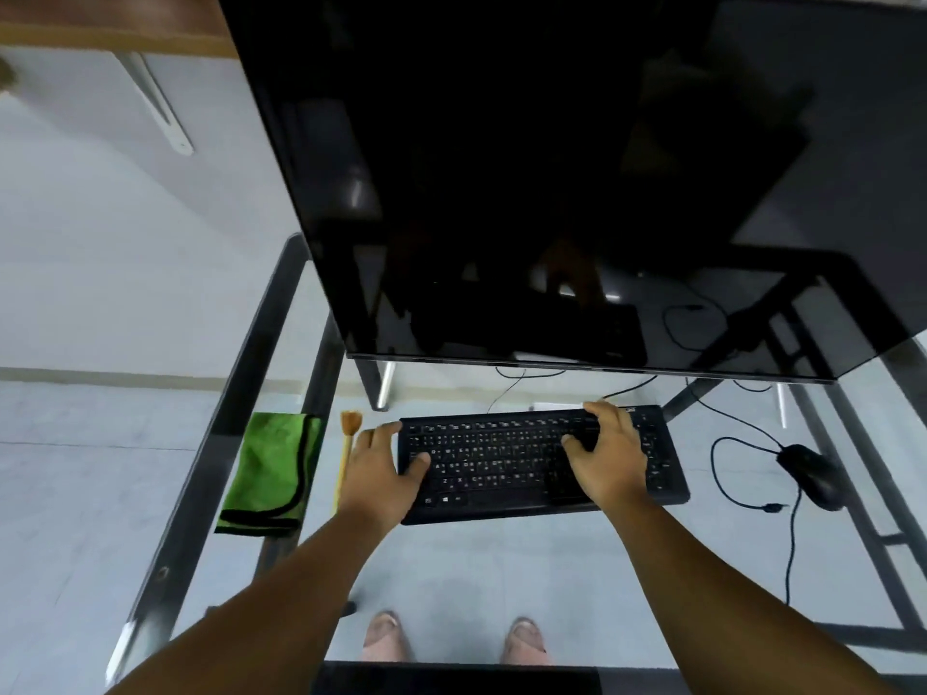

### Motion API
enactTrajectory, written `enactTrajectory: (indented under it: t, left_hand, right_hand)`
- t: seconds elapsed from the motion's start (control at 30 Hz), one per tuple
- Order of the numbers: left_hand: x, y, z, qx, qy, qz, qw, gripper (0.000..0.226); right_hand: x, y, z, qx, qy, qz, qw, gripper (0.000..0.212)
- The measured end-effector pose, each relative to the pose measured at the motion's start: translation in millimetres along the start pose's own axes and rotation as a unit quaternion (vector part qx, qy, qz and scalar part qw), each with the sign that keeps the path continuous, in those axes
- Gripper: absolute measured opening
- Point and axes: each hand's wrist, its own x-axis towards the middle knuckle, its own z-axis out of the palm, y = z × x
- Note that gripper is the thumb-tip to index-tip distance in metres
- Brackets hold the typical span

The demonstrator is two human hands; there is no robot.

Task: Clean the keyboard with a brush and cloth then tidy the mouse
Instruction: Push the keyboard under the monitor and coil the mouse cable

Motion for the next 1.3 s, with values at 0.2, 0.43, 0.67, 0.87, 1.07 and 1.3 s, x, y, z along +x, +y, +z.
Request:
enactTrajectory:
  t: [0.2,0.43,0.67,0.87,1.07,1.3]
  left_hand:
    - [-12,15,26,0.062,-0.058,-0.017,0.996,0.117]
    - [-19,28,38,0.109,-0.038,-0.036,0.993,0.127]
    - [-21,34,37,0.115,-0.023,-0.020,0.993,0.117]
    - [12,46,22,0.127,-0.012,0.029,0.991,0.106]
    - [42,53,16,0.140,-0.010,0.047,0.989,0.101]
    - [65,47,18,0.115,-0.004,0.050,0.992,0.097]
  right_hand:
    - [4,53,-45,-0.115,-0.094,0.031,0.988,0.126]
    - [4,88,-57,-0.176,-0.145,0.017,0.973,0.145]
    - [10,92,-57,-0.090,-0.124,0.004,0.988,0.144]
    - [23,81,-52,-0.038,-0.093,0.009,0.995,0.141]
    - [47,70,-48,-0.034,-0.088,0.014,0.995,0.140]
    - [66,59,-42,-0.055,-0.082,0.025,0.995,0.136]
